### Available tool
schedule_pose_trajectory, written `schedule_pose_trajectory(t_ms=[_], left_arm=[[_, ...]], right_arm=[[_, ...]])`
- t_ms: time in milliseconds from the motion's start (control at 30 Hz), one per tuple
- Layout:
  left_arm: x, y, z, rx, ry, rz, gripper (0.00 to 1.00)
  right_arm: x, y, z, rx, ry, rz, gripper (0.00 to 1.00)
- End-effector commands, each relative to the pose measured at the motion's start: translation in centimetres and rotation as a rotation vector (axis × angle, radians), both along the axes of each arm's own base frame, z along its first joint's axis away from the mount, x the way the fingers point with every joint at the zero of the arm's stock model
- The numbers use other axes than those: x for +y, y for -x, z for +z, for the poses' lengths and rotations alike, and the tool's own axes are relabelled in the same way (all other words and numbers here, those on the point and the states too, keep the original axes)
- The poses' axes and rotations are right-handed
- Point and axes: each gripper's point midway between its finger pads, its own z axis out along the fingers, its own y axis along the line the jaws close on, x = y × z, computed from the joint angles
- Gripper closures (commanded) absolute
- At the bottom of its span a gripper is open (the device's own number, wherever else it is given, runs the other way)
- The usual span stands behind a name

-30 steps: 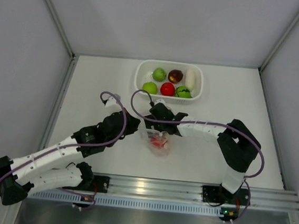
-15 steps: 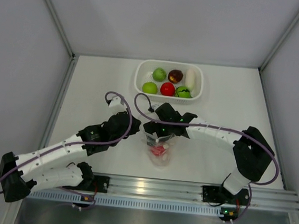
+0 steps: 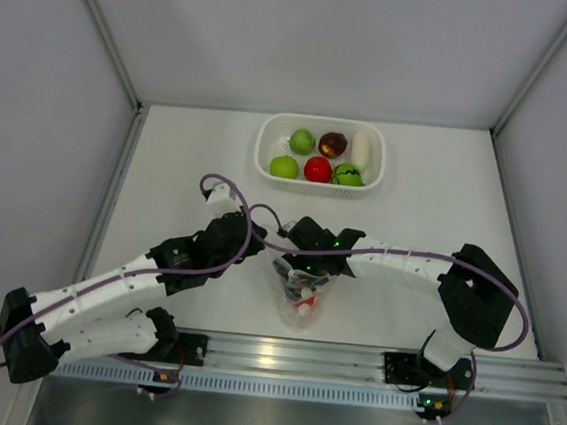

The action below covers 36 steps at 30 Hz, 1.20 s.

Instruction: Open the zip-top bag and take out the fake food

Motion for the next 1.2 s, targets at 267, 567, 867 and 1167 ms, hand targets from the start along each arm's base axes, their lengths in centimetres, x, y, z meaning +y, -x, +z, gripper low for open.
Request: schedule_pose_trajectory(t_ms=[267,567,867,1167], left_arm=[[0.4,-0.5,2.0,-0.051,0.017,0.021,1.0],[-1.1,0.4,4.2,-0.064,0.076,-0.078,1.0],[-1.9,2.3,8.1,-0.179,0.125,-0.248,1.0],[3.4,0.1,6.4,-0.177,-0.102,-0.01,1.0]], right_arm=[[1.8,0.4,3.7,-0.071,-0.077,0.019,0.42],[3.2,-3.0,12.3,-0.275,-0.19,-0.038,0.43],[4.9,-6.2,17.5,-0.406,-0.213,-0.069,0.48],[4.2,-4.9,23.3,-0.445,-0.35,-0.024,0.49]])
